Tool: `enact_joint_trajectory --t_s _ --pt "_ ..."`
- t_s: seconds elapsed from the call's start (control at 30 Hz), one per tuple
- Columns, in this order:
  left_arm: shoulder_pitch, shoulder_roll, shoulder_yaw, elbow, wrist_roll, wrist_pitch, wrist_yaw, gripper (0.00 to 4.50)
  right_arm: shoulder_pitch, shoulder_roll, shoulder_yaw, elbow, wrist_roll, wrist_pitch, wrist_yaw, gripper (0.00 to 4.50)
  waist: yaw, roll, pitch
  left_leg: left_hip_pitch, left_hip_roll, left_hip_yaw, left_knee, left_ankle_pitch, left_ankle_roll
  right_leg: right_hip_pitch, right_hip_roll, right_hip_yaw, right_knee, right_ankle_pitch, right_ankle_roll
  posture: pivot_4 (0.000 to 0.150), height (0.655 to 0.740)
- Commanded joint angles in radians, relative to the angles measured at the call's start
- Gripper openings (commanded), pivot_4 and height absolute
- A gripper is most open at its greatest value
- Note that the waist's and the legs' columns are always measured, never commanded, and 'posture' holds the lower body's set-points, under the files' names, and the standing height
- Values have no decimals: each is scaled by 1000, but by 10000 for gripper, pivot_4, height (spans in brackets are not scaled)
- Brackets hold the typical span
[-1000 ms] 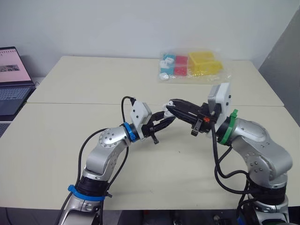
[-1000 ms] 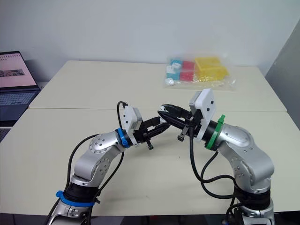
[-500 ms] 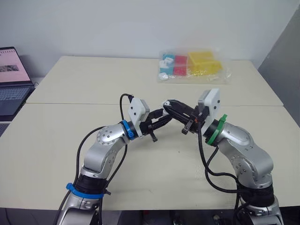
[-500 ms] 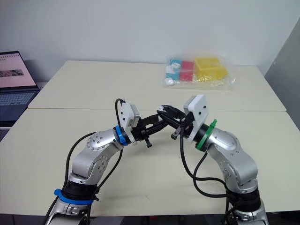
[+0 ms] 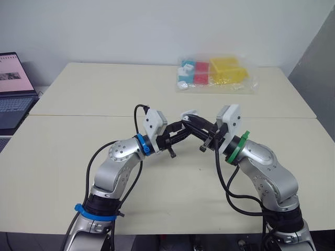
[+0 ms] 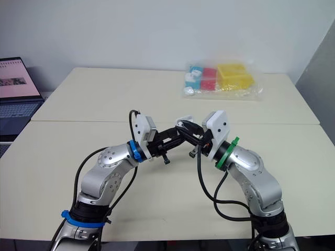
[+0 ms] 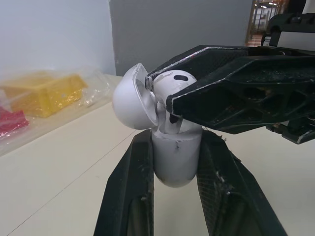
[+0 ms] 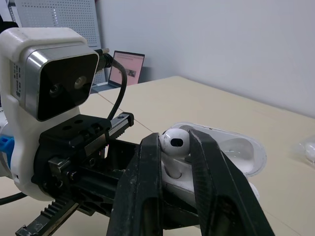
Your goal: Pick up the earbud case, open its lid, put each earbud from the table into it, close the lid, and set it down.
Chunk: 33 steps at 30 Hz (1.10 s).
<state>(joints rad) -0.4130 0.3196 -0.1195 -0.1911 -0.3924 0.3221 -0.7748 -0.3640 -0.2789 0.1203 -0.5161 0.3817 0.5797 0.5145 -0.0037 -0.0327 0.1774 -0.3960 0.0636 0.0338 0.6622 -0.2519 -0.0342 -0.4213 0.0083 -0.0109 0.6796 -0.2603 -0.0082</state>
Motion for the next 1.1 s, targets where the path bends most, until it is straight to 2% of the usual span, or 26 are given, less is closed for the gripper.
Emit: enact_joint_trajectory --t_s 0.03,0.13,0.43,1.1 --pt "-26 -10 15 -38 -17 -25 1 7926 6 -17 11 -13 1 51 -21 4225 0 0 0 0 0 0 0 0 0 0 0 0 0 0 0 1500 7354" --pt "-26 -10 13 -37 -14 -28 -2 7926 6 -6 -2 -17 29 64 -23 4225 0 0 0 0 0 0 0 0 0 0 0 0 0 0 0 1500 7354" --pt "-24 -8 12 -42 -14 -27 -1 7926 -12 -21 -5 -32 25 69 -47 34690 0 0 0 0 0 0 0 0 0 0 0 0 0 0 0 1500 7354" --pt "-9 -5 10 -49 -15 -21 10 7926 -21 -80 -51 -114 81 123 -46 34975 0 0 0 -1 0 0 -1 0 0 0 0 0 -1 0 0 1500 7354"
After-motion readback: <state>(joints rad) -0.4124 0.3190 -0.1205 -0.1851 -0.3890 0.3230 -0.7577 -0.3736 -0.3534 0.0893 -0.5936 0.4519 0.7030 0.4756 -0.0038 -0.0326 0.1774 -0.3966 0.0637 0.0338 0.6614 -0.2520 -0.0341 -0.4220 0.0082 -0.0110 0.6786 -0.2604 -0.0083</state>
